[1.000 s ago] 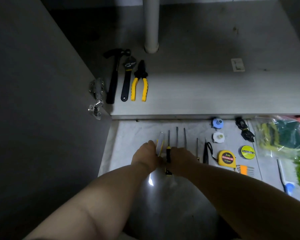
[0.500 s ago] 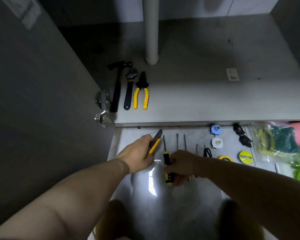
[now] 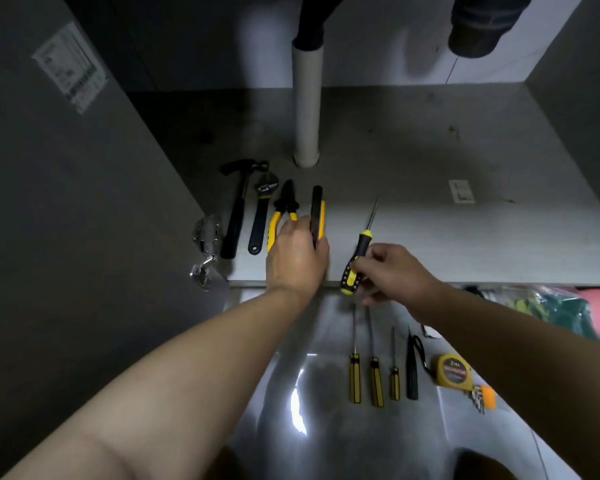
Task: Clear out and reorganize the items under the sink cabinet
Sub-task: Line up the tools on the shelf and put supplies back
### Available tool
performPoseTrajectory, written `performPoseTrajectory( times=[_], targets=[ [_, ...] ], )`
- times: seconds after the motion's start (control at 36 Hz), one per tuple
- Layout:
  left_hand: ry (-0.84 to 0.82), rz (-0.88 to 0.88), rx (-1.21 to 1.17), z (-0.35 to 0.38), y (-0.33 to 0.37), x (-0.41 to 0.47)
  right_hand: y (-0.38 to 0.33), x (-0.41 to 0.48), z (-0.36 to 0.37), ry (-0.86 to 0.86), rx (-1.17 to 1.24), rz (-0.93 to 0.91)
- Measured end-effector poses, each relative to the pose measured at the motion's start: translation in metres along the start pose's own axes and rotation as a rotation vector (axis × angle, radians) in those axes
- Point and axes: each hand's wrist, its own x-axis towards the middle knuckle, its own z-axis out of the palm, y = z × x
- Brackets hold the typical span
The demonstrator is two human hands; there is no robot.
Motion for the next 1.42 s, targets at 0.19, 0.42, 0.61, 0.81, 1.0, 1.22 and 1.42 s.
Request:
performPoseTrajectory(
  times=[0.19, 0.42, 0.61, 0.81, 1.0, 1.22, 1.42],
  targets=[
    [-0.048, -0.001, 0.182, 0.01, 0.006, 0.015, -0.001, 0.035, 0.014, 0.187, -0.124, -0.047],
    [-0.106, 0.149, 0.378, 0.019, -0.002, 0.013, 0.006, 0.058, 0.026, 0.296, -0.255, -0.098],
    [-0.099, 0.415, 0.47, 0.012, -0.031, -0.004, 0.011, 0.074, 0.027, 0.403, -0.295, -0.136],
    [-0.115, 0.397, 0.541, 0.01, -0.032, -0.002, 0.028, 0.077, 0.026, 0.409, -0.266, -0.139],
    [-0.145, 0.241, 0.428, 0.007, -0.015, 0.002, 0.03, 0.078, 0.025, 0.392, -0.255, -0.135],
    [-0.157, 0.203, 0.116, 0.0, -0.007, 0.003, 0.03, 0.074, 0.024, 0.392, -0.175, -0.136],
    [-0.143, 0.091, -0.106, 0.006, -0.009, 0.004, 0.031, 0.072, 0.023, 0.371, -0.134, -0.145]
  ],
)
